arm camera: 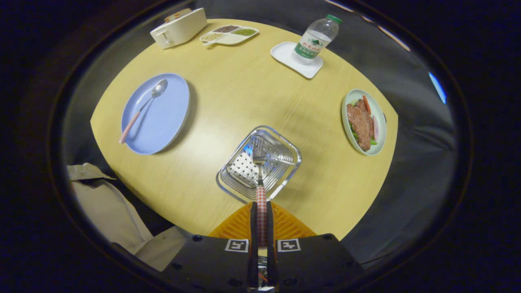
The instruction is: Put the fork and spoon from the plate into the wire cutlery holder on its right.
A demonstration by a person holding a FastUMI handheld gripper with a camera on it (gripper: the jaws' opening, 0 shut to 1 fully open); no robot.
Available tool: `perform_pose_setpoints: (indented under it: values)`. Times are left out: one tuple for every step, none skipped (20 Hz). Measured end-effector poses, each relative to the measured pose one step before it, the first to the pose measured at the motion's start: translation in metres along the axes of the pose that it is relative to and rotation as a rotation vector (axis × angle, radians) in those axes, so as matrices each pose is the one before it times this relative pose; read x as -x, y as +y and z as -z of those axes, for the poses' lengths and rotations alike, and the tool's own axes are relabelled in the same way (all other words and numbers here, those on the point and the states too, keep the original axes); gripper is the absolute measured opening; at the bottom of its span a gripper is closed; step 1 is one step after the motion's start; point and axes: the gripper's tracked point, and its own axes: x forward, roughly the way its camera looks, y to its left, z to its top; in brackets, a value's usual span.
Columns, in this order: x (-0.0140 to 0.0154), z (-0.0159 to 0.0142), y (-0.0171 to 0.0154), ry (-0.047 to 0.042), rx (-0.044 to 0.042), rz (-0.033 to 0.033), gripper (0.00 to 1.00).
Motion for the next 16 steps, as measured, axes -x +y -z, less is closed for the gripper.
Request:
perform_pose_setpoints:
  values:
    - [0.00005, -0.00211, -0.00065, -0.00777, -0.00857, 0.00103, 0.14]
    - [-0.0004, 0.00047, 0.00092, -0.00042, -0.01163, -0.00873, 0.16]
    - [0.00145, -0.00347, 0.00177, -0.01439, -0.01325, -0.00864, 0.18]
    - [0.00232, -0.00283, 0.00121, -0.01999, -0.01244, -0.00446, 0.25]
    - [0.00114, -0.00344, -0.00208, -0.02225, -0.01064, 0.01039, 0.32]
    - [0.00285, -0.00273, -0.00044, -0.02521, -0.01212, 0.00441, 0.38]
    - [0.00124, -0.00274, 0.00012, -0.02557, -0.01281, 0.00778, 0.45]
    - [0.00448, -0.00392, 0.00213, -0.03546, -0.01636, 0.00342, 0.52]
    - [0.00409, -0.00685, 0.00327, -0.03916, -0.02261, 0.00171, 0.59]
    - [0.00169, -0.00515, 0.00113, -0.05255, -0.02876, 0.01312, 0.66]
    - [0.00161, -0.00698, -0.00031, -0.05094, -0.03661, 0.01851, 0.73]
    - [0.00382, -0.00706, 0.00347, -0.05733, -0.03892, 0.01213, 0.8]
    - [0.00248, -0.00634, 0.00516, -0.05642, -0.03668, 0.00614, 0.87]
    - [0.00278, -0.00363, 0.00547, -0.05056, -0.03451, 0.00775, 0.94]
    - [0.00222, -0.00417, 0.00613, -0.04664, -0.02947, 0.00323, 1.0]
    - [0.00322, -0.00312, 0.00725, -0.04951, -0.02377, -0.00088, 1.0]
